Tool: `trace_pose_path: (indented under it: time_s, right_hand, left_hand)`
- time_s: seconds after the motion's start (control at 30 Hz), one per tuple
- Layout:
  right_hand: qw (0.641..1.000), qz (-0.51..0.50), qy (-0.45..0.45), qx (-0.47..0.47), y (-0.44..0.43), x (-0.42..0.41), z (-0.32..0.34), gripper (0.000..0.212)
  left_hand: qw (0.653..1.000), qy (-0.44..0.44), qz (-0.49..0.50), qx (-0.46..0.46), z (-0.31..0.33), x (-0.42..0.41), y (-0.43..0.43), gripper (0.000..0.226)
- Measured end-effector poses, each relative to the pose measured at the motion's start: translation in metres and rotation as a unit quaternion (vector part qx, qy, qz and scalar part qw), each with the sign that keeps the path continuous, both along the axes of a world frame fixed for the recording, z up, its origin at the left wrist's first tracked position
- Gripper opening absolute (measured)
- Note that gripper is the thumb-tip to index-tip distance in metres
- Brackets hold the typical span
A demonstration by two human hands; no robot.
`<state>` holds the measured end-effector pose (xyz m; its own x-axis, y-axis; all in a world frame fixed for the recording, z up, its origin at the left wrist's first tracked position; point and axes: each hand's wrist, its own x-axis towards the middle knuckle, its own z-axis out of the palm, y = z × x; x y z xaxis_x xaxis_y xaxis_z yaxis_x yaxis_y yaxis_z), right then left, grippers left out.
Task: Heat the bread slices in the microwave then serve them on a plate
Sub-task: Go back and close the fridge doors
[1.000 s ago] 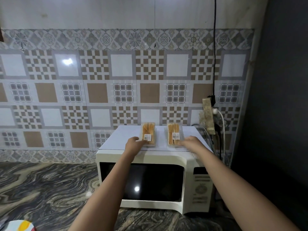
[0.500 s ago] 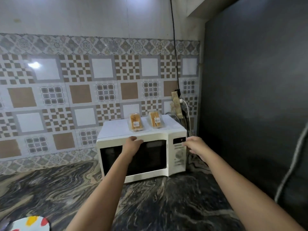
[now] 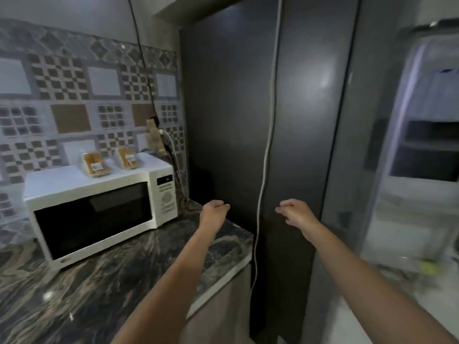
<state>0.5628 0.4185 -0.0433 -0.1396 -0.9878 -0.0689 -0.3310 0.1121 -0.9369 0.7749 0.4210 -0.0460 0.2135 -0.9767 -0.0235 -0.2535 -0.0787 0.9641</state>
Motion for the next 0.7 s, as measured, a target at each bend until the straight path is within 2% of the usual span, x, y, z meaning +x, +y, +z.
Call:
trace_pose_path:
  time_s: [0.13, 0.27, 0.33, 0.43, 0.57, 0.6, 0.67, 0.7]
  right_hand:
    - [0.994, -0.11, 0.021, -0.019, 0.04, -0.089, 0.0, 0.028]
    - [0.982, -0.186, 0.017, -0.009, 0.094, -0.172, 0.004, 0.005]
    - [0.973, -0.231, 0.0, 0.006, 0.12, -0.211, 0.008, 0.01]
    - [0.953, -0.302, 0.014, -0.004, 0.147, -0.269, 0.011, 0.004]
    - [0.916, -0.393, 0.073, -0.03, 0.173, -0.335, 0.018, 0.029]
    - [0.91, -0.405, 0.077, -0.033, 0.176, -0.351, 0.019, 0.029]
    - [0.903, -0.422, 0.073, -0.042, 0.175, -0.386, 0.022, 0.024]
    - [0.9, -0.427, 0.076, -0.042, 0.172, -0.404, 0.023, 0.023]
  left_hand:
    - [0.997, -0.013, -0.073, -0.019, 0.007, -0.092, 0.004, 0.034]
    - [0.985, -0.015, -0.172, -0.023, 0.009, -0.186, 0.013, 0.038]
    - [0.975, -0.018, -0.22, -0.026, 0.01, -0.233, 0.017, 0.04]
    - [0.958, 0.002, -0.285, -0.028, 0.015, -0.303, 0.025, 0.037]
    - [0.937, 0.016, -0.346, -0.043, 0.02, -0.39, 0.029, 0.006]
    - [0.932, 0.018, -0.358, -0.044, 0.021, -0.41, 0.029, 0.012]
    - [0.923, 0.018, -0.382, -0.043, 0.022, -0.453, 0.023, 0.006]
    - [0.92, 0.019, -0.389, -0.043, 0.023, -0.475, 0.019, 0.013]
